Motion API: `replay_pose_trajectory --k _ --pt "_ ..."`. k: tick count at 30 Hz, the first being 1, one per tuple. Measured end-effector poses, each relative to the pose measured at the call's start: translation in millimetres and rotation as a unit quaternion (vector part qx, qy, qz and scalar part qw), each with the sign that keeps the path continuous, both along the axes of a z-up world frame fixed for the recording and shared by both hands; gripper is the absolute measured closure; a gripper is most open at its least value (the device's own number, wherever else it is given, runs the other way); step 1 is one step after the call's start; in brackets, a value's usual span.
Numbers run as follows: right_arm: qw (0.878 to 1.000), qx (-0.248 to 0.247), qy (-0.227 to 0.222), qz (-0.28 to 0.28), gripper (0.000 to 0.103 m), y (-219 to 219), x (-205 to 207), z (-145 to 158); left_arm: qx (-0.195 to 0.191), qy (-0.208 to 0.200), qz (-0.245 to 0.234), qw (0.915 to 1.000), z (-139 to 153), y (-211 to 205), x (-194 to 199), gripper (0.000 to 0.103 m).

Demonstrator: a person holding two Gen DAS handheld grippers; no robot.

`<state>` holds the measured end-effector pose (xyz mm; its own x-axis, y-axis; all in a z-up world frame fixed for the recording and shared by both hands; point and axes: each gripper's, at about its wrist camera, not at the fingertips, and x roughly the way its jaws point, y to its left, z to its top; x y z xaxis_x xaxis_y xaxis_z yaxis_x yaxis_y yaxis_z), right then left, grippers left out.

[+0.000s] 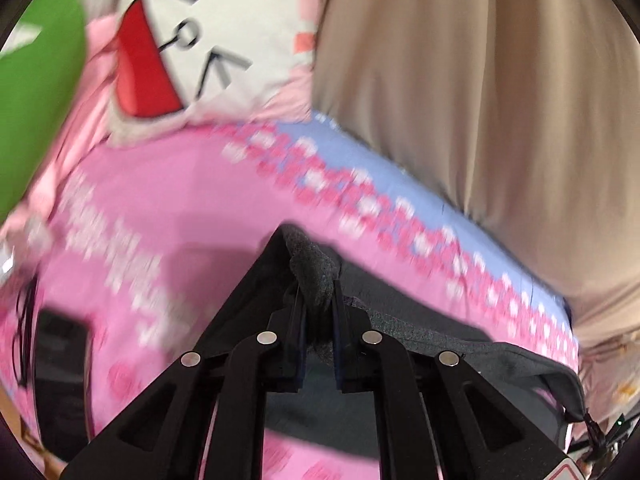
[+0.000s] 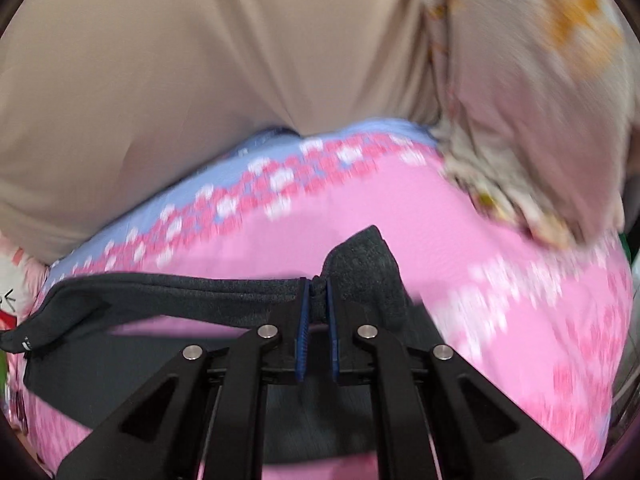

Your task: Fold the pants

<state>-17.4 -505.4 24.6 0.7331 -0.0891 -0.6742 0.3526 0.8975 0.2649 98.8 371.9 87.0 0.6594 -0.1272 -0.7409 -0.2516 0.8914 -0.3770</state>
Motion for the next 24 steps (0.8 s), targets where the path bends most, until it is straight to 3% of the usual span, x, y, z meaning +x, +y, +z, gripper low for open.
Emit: replay_pose_trajectory --k 5,6,8,9,10,12,16,18,21,22,24 --pt "0.999 0.034 0.031 -0.017 0.095 -5.9 -29.4 -48.2 -0.014 0.032 0.003 0.9994 -52.7 9.2 -29.9 0.092" --pt "0.998 0.049 0.029 -0.024 0.091 -8.3 -35.3 -54.1 -0.022 0.034 0.007 0.9991 -59.5 11.3 -35.1 0.087" --pt "0.998 0.057 0.023 -0.034 0.083 -6.6 -44.5 -56.9 -0.051 0.025 0.031 0.9979 -68.4 20.0 -47.7 0.069" --pt "0.997 0.059 0.017 -0.040 0.073 -5.3 -49.4 -54.7 -0.068 0.018 0.045 0.9965 -69.1 23.2 -53.7 0.056" --pt "0.997 0.064 0.008 -0.044 0.055 -3.5 -55.1 -53.2 -0.100 0.007 0.050 0.9937 -70.1 27.2 -59.8 0.042" --pt "0.996 0.078 -0.022 -0.049 0.037 2.0 -67.4 -46.9 -0.154 -0.005 0.050 0.9868 -73.6 29.9 -66.1 0.026" --pt "0.994 0.093 -0.048 -0.030 0.038 19.5 -81.9 -41.5 -0.259 -0.001 0.056 0.9641 -90.8 29.1 -62.4 0.025" --pt "0.993 0.102 -0.053 -0.016 0.037 29.1 -83.2 -42.9 -0.286 0.004 0.058 0.9565 -95.4 26.0 -53.3 0.025" --pt "0.995 0.094 -0.042 -0.009 0.036 41.2 -80.9 -48.8 -0.317 -0.002 0.044 0.9474 -91.7 19.2 -33.9 0.030" --pt "0.995 0.089 -0.041 -0.010 0.036 43.9 -80.7 -48.6 -0.317 -0.008 0.041 0.9474 -87.5 19.0 -30.7 0.057" --pt "0.995 0.086 -0.045 -0.007 0.036 45.6 -81.4 -46.4 -0.317 -0.019 0.012 0.9481 -68.3 15.8 -21.8 0.096"
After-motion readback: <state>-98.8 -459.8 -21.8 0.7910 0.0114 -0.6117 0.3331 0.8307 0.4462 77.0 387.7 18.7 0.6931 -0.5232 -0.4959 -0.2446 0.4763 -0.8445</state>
